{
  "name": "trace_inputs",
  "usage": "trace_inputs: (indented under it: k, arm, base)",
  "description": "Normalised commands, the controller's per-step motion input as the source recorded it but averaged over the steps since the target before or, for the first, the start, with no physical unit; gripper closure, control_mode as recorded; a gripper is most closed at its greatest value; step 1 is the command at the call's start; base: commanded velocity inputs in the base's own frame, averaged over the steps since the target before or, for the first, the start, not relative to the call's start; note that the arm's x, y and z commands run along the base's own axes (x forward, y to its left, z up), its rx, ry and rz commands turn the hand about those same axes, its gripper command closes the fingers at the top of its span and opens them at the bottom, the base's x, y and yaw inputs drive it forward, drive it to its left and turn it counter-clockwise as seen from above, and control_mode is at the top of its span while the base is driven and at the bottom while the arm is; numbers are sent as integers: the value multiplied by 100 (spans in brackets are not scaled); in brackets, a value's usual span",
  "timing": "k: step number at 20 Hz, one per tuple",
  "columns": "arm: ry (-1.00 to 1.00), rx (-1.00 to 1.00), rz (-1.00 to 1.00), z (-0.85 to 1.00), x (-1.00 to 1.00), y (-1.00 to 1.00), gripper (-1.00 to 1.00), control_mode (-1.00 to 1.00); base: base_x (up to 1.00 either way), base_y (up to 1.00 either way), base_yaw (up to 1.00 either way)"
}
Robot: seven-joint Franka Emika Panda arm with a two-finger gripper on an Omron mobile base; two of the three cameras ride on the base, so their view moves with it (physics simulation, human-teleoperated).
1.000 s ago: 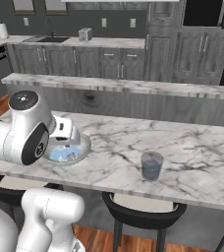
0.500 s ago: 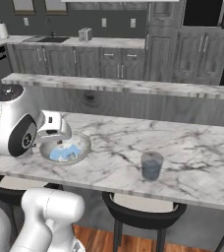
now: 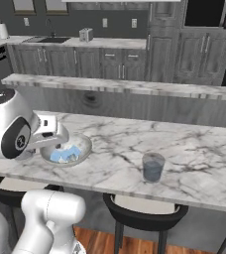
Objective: There are four ice cubes in the ice bowl. Place two ice cubes in each glass of water.
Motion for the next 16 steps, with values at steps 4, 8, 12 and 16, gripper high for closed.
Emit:
trace_inputs:
  k: [4, 8, 12, 16]
  arm:
    - [8, -8, 1, -17, 5, 9, -100, -100]
    - [11, -9, 8, -16, 19, 13, -100, -100]
    - [13, -8, 8, -20, 36, 14, -100, -100]
    - [11, -6, 1, -26, 34, 9, -100, -100]
  base:
    - [0, 0, 0]
    - [0, 0, 0]
    - [0, 0, 0]
    - [0, 0, 0]
